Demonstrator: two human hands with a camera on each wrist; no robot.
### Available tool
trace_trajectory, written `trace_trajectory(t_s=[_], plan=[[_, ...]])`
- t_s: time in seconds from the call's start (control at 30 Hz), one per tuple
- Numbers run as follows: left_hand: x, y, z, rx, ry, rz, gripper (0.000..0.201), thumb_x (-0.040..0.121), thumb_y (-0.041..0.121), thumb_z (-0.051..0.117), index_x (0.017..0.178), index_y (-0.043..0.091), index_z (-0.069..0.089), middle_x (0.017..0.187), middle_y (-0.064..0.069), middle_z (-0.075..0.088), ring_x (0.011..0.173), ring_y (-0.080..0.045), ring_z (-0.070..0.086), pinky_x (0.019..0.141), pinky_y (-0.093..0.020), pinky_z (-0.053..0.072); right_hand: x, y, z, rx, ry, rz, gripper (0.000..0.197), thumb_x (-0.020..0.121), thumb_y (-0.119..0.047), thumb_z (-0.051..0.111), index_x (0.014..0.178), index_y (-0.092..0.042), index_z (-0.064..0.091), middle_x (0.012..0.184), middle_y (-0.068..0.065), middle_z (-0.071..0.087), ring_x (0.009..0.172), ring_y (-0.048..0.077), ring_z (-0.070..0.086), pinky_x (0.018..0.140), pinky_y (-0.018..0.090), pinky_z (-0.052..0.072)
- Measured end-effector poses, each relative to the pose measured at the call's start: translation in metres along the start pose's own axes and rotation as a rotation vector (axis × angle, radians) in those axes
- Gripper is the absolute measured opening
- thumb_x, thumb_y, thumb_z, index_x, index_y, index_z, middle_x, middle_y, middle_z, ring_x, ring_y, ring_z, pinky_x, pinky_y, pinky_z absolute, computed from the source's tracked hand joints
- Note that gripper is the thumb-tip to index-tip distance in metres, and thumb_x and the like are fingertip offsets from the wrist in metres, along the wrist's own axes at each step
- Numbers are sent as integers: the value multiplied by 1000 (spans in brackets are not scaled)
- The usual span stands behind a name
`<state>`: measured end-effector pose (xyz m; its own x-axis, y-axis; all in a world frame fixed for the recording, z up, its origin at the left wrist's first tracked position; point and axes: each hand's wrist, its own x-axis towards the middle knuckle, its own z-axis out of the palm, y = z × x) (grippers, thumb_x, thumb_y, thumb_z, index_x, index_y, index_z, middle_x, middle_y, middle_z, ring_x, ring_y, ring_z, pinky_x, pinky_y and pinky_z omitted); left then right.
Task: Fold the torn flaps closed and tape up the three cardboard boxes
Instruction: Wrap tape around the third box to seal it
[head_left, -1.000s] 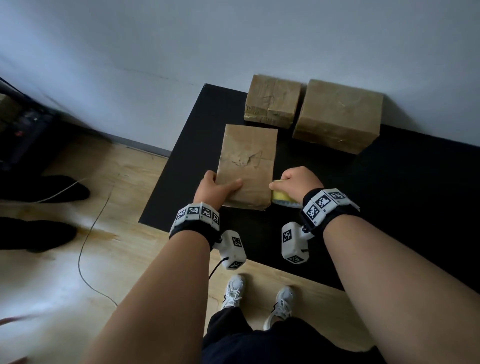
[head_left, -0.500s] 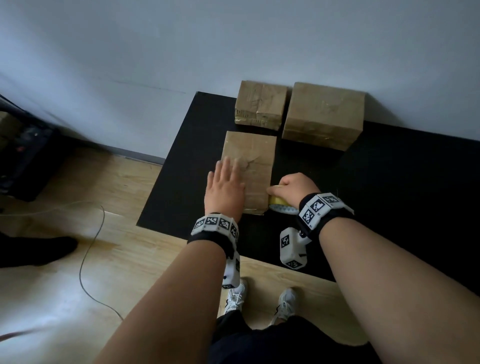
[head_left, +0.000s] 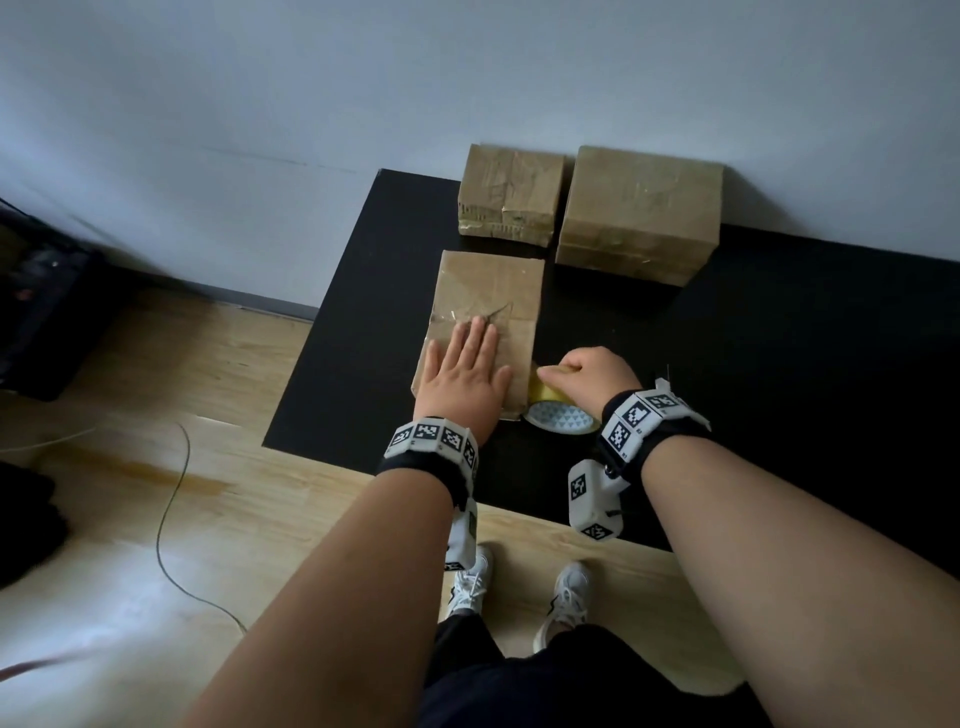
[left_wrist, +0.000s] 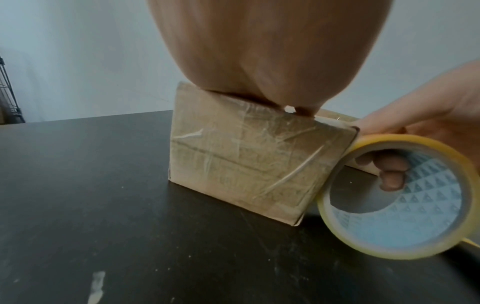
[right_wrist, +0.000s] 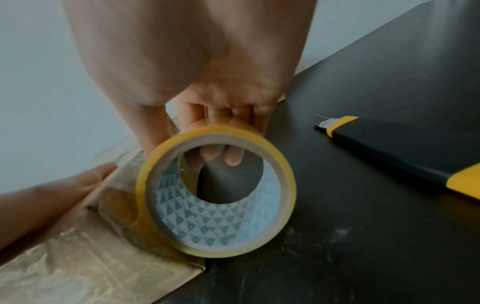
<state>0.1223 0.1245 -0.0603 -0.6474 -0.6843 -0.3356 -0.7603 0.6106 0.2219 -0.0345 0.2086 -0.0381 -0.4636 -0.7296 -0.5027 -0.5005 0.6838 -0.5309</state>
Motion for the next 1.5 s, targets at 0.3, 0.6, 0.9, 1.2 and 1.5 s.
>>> trace_trajectory(t_s=[0.3,0.6,0.9,1.2,1.5], plan=[[-2,10,-10,-45,25,-38,60,103,43,17,156,22,1,163,5,-10,148,-13,-15,121,-43,-9,-4,-1,-2,-82,42,-21,34,94,-51,55,97,-19,66,90,0,65,85,17,61,72,33,48],[7,36,3,14,81,-96,79,96,63,18,154,19,-13,160,-9,-20,147,-23,-20,119,-47,-11,-16,60,-9,14,372,311,30,98,-32,54,125,-19,57,125,6,57,113,23,56,88,37,50],[10,41,13,90,137,-133,73,97,57,16,154,19,-11,161,-11,-16,148,-25,-15,120,-49,-6,-18,94,1,-65,225,492,67,88,-26,71,143,-14,36,138,16,42,124,34,49,92,43,48],[15,43,13,84,163,-144,71,97,53,20,155,21,-6,162,-10,-13,149,-25,-13,120,-48,-6,-11,92,-3,-52,169,532,63,88,-22,69,142,-14,37,137,17,43,121,34,51,92,42,49],[20,42,2,22,82,-132,75,97,62,15,154,21,-11,161,-10,-19,148,-23,-18,119,-47,-10,-14,55,-23,203,254,401,37,101,-27,42,136,-17,44,123,11,53,103,25,57,75,35,42]])
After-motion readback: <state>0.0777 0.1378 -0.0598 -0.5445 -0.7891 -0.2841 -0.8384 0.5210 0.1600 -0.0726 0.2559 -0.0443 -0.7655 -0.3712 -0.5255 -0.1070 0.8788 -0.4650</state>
